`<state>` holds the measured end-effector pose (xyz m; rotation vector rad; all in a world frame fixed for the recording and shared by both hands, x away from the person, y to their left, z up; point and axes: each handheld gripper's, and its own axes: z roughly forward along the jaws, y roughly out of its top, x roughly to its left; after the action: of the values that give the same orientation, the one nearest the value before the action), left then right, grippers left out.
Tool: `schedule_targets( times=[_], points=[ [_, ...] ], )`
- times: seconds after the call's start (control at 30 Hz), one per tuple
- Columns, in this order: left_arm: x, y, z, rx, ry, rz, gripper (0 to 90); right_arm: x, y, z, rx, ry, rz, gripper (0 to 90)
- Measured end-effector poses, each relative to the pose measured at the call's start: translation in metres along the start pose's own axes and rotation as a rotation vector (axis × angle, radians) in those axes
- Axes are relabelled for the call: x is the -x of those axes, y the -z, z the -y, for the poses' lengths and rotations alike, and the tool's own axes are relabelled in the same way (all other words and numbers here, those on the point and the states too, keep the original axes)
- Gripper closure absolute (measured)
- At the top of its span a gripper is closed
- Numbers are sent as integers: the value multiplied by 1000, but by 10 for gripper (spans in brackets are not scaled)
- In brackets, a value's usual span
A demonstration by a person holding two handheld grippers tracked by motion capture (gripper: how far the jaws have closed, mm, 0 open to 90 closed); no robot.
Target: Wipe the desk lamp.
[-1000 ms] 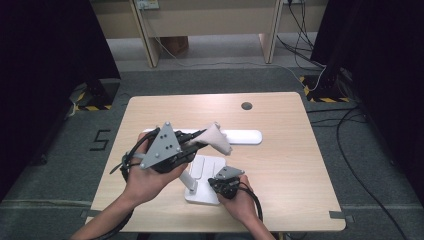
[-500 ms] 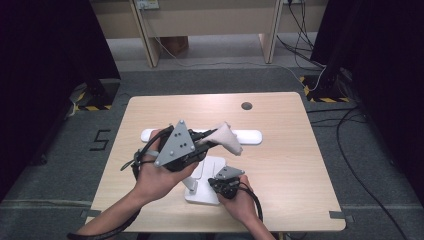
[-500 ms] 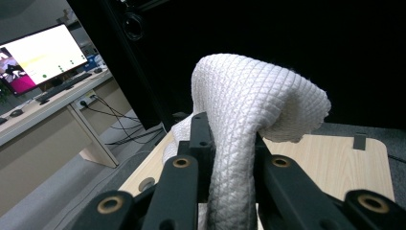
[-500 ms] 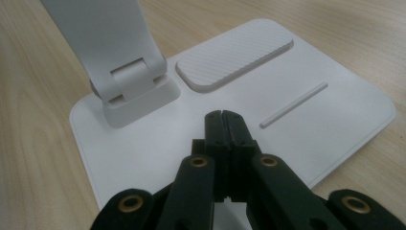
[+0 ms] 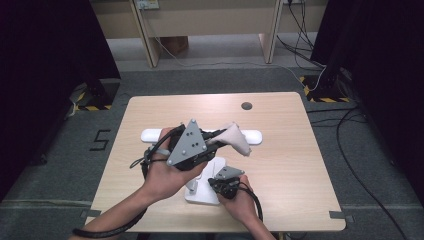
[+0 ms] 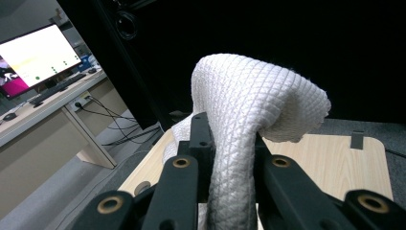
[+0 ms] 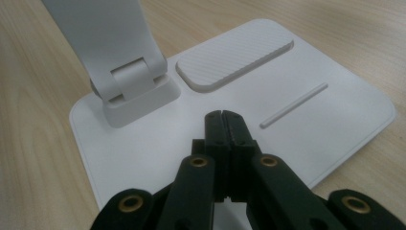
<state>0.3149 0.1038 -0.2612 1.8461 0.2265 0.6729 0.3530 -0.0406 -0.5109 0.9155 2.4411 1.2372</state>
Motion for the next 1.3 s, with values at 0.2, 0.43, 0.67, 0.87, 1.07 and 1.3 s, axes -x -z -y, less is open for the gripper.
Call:
schedule_targets(
  times=[0.2,0.43,0.67,0.87,1.07,1.3],
  points=[
    [2,-3,-3,-4,5,6,808,0,0,0,-1,2,0,900],
    [6,-7,-8,-7,14,25,808,0,0,0,-3,4,0,900],
    [10,-14,-13,-12,12,43,808,0,0,-1,-5,6,1,900],
    [13,-21,-16,-16,10,55,809,0,0,0,-4,6,1,900],
    [18,-29,-20,-17,10,67,808,0,0,0,-3,7,0,900],
    [21,-36,-24,-18,8,80,808,0,0,0,-3,8,1,900]
  ],
)
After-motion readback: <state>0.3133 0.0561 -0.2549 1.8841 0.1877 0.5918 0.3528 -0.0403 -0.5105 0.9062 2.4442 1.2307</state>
